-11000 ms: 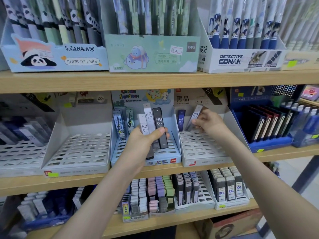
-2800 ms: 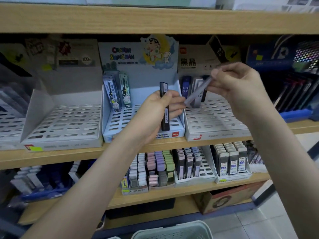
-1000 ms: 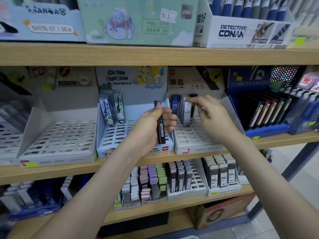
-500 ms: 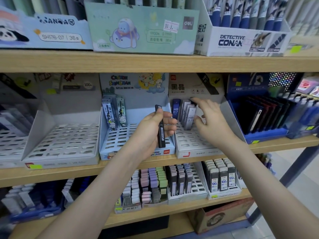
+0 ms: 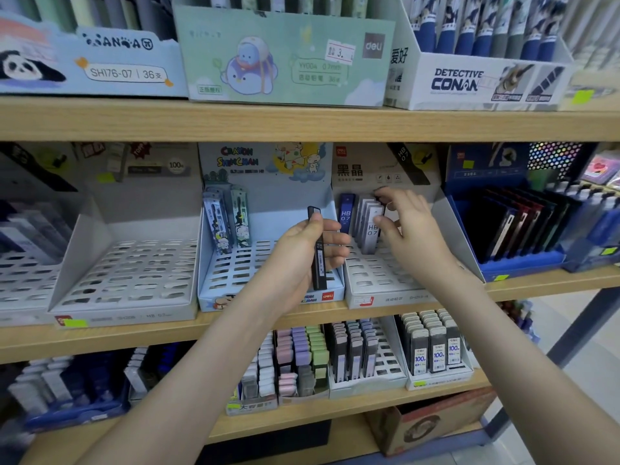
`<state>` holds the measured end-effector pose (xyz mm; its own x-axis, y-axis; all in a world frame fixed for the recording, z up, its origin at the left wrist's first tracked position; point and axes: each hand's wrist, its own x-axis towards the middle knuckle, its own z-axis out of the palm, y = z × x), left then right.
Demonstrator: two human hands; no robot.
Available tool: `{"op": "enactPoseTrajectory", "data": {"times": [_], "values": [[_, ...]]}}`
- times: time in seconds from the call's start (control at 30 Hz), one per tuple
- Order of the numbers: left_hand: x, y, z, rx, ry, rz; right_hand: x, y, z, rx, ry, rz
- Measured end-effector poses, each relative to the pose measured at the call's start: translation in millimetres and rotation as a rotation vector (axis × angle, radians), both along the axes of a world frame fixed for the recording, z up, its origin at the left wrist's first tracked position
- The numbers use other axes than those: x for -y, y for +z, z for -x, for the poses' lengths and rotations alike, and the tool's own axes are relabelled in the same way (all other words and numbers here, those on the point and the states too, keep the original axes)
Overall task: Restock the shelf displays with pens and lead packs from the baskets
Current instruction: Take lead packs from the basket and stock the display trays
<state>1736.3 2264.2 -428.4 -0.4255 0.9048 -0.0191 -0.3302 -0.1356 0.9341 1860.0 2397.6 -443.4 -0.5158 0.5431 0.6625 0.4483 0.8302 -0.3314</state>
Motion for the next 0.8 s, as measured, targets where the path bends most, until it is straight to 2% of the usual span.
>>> {"op": "enactPoseTrajectory", "data": {"times": [0.3,0.4,0.53,0.6,0.67,0.73,0.8], "values": [[-1.2,-0.1,-1.0,0.083,-0.010,-0.003,10.8,-4.2,-8.7,-0.044,0.019,-0.102],[-3.1,0.8,-1.8,0.153,-0.021,-0.024,31.4,-0.1,-11.9,-0.046,0.133,-0.214],[-1.7,4.3,-3.6,0.230,-0.047,-0.042,50.8,-4.6,-8.9,0.072,0.321,-0.272],[-0.5,5.8,-7.0,0.266,-0.089,-0.019,51.9,-9.3,-6.3,0.060,0.390,-0.277],[-0.9,5.1,-9.7,0.236,-0.120,-0.001,56.1,-9.4,-5.5,-0.067,0.434,-0.187],[-2.0,2.0,-12.4,0.099,-0.109,0.015,62.0,-3.5,-6.8,-0.299,0.447,0.035],[-1.5,-1.0,-14.7,-0.246,-0.051,0.049,61.5,4.8,-10.3,-0.577,0.461,0.359]]}}
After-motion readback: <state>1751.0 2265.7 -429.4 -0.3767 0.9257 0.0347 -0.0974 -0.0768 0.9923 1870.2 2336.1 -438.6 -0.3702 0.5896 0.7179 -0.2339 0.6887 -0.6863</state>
